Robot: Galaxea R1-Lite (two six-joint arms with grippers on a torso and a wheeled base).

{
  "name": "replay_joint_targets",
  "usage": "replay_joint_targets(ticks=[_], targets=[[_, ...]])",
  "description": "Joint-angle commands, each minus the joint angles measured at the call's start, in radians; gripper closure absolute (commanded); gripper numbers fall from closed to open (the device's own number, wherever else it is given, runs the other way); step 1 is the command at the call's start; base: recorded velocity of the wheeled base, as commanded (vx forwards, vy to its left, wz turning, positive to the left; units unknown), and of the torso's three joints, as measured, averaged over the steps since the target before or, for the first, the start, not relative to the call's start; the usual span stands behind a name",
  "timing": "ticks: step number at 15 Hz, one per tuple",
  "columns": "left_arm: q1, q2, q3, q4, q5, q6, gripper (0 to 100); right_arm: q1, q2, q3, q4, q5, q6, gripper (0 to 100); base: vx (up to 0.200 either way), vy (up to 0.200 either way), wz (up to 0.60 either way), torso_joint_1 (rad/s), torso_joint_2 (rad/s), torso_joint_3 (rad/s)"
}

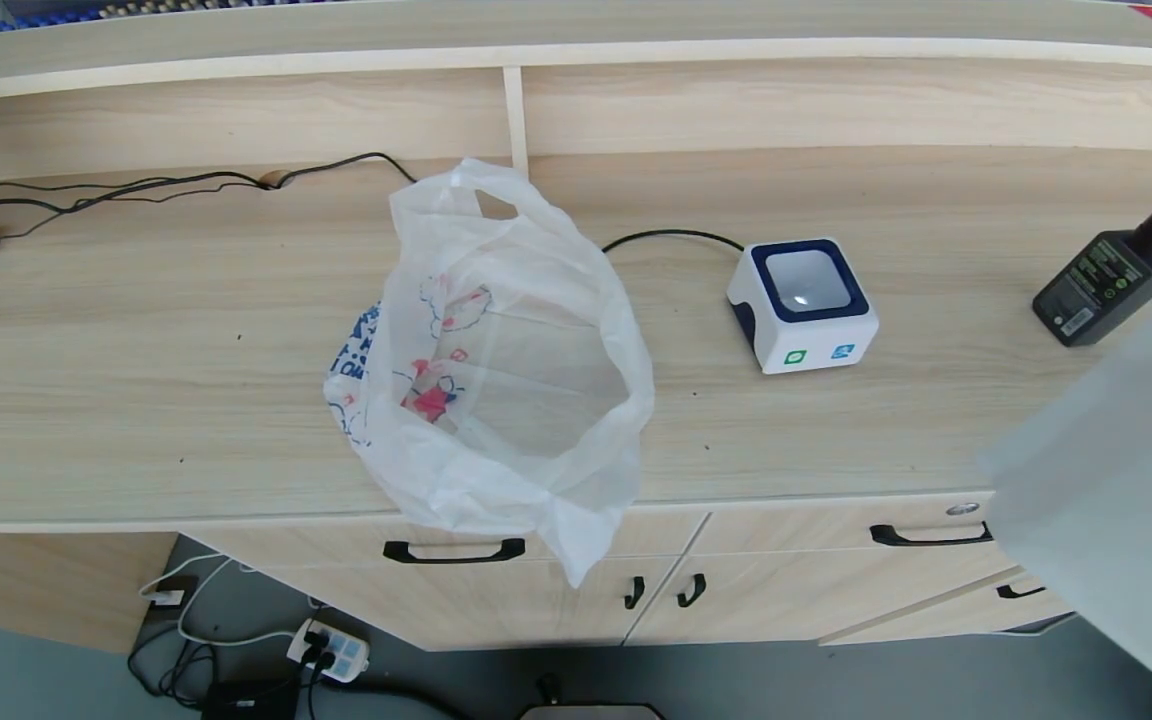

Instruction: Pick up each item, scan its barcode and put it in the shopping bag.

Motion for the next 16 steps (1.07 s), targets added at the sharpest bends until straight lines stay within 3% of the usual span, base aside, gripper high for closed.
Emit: replay_joint_targets(ticks=[1,3,6,9,12,16], targets=[[0.000,0.002,0.000,0.000,-0.001,-0.001,0,-0.006,0.018,-0.007,0.001,0.000,-0.028,100,0.000,0.000,0.00,0.000,0.00,0.000],[0.000,0.002,0.000,0.000,-0.001,-0.001,0,-0.144,0.118,-0.033,0.016,-0.006,-0.300,100,0.000,0.000,0.00,0.000,0.00,0.000],[0.000,0.002,0.000,-0.002,0.001,-0.004,0,-0.480,0.304,-0.203,0.133,0.000,-0.610,100,0.000,0.000,0.00,0.000,0.00,0.000],[0.000,0.002,0.000,-0.005,-0.001,0.002,0,-0.733,0.523,-0.347,0.150,0.049,-1.076,100,0.000,0.000,0.00,0.000,0.00,0.000],[0.000,0.000,0.000,-0.002,-0.001,0.008,0,-0.888,0.646,-0.420,0.151,0.019,-1.414,100,0.000,0.000,0.00,0.000,0.00,0.000],[0.000,0.000,0.000,-0.002,-0.001,0.022,0,-0.891,0.761,-0.495,0.156,-0.024,-1.592,100,0.000,0.000,0.00,0.000,0.00,0.000]])
